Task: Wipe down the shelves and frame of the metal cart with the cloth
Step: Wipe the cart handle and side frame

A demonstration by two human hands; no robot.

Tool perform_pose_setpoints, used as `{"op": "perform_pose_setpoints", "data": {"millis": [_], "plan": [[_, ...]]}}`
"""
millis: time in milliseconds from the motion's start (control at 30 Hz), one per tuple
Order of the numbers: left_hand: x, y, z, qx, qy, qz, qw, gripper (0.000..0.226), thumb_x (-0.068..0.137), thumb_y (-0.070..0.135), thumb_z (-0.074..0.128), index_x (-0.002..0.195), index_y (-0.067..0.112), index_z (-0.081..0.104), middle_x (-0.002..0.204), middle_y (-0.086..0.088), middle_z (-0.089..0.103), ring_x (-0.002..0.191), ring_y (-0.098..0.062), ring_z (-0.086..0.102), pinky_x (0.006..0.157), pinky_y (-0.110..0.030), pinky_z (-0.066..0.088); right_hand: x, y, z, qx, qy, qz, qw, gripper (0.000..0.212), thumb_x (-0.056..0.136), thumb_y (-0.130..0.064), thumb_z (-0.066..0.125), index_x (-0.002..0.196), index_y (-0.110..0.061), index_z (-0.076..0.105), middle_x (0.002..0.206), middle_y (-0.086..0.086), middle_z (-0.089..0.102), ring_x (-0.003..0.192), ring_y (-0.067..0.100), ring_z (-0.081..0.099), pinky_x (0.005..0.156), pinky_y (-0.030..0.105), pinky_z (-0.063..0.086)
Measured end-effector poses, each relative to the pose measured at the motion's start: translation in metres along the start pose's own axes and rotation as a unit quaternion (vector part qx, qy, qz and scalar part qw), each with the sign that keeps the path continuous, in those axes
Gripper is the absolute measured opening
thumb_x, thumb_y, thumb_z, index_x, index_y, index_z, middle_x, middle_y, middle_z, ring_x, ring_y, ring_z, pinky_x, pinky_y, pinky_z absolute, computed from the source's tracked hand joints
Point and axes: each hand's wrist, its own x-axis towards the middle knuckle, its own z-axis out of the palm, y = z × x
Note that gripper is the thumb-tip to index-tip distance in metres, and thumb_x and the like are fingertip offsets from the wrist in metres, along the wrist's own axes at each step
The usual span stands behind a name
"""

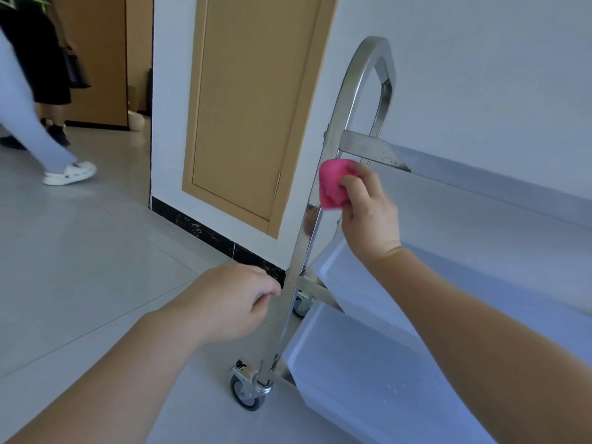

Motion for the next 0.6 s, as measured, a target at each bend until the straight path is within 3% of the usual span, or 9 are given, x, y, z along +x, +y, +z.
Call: {"op": "perform_pose_setpoints", "data": {"millis": [133, 233, 300, 433, 500, 600], "plan": [[-0.002, 0.001, -0.001, -0.005, -0.004, 0.001, 1.0, 0.029, 0.091, 0.023, 0.043, 0.111, 0.033, 0.062, 0.099, 0.019, 0.059, 0.081, -0.002, 0.047, 0.071, -0.022, 0.04, -0.009, -0.008, 0.025, 0.072, -0.046, 0.03, 0.996, 0.038, 0.069, 0.02, 0.045, 0.101, 0.001, 0.052, 0.129, 0.021, 0.046, 0.063, 0.039, 0.054, 0.048, 0.037, 0.045], [-0.003, -0.001, -0.001, -0.006, 0.001, -0.003, 1.0, 0.028, 0.09, 0.022, 0.044, 0.108, 0.033, 0.062, 0.098, 0.019, 0.059, 0.082, -0.003, 0.048, 0.071, -0.023, 0.042, -0.031, -0.01, 0.037, 0.079, -0.071, 0.01, 0.994, 0.043, 0.064, 0.017, 0.049, 0.099, -0.009, 0.045, 0.119, 0.012, 0.046, 0.058, 0.026, 0.044, 0.049, 0.029, 0.037], [-0.005, -0.003, 0.0, 0.0, 0.005, -0.006, 1.0, 0.027, 0.09, 0.023, 0.045, 0.107, 0.033, 0.062, 0.097, 0.02, 0.059, 0.083, -0.003, 0.049, 0.071, -0.024, 0.042, -0.055, -0.006, 0.044, 0.065, -0.133, -0.011, 0.989, 0.049, 0.061, 0.019, 0.054, 0.1, -0.01, 0.046, 0.109, 0.012, 0.047, 0.055, 0.027, 0.045, 0.05, 0.026, 0.035], [-0.004, -0.006, 0.005, 0.002, 0.036, -0.013, 0.999, 0.025, 0.088, 0.023, 0.048, 0.105, 0.033, 0.063, 0.083, 0.022, 0.053, 0.079, -0.005, 0.053, 0.063, -0.022, 0.039, -0.087, -0.002, 0.041, 0.072, -0.254, -0.066, 0.962, 0.045, 0.063, 0.022, 0.054, 0.101, -0.002, 0.056, 0.101, 0.014, 0.054, 0.072, 0.033, 0.055, 0.055, 0.037, 0.049], [0.0, -0.003, 0.008, -0.043, 0.066, -0.024, 0.997, 0.024, 0.087, 0.026, 0.052, 0.107, 0.036, 0.061, 0.081, 0.022, 0.052, 0.077, -0.004, 0.055, 0.06, -0.019, 0.038, -0.093, -0.008, 0.031, 0.098, -0.232, -0.092, 0.963, 0.038, 0.064, 0.02, 0.054, 0.098, 0.001, 0.059, 0.1, 0.017, 0.059, 0.081, 0.035, 0.059, 0.061, 0.039, 0.053], [0.01, 0.005, 0.012, -0.139, 0.092, -0.019, 0.986, 0.032, 0.081, 0.039, 0.06, 0.111, 0.04, 0.052, 0.096, 0.021, 0.061, 0.086, 0.001, 0.058, 0.069, -0.02, 0.047, -0.096, -0.022, 0.012, 0.164, -0.153, -0.093, 0.97, 0.023, 0.075, 0.002, 0.054, 0.098, 0.001, 0.058, 0.1, 0.018, 0.06, 0.082, 0.033, 0.06, 0.065, 0.034, 0.051]]}}
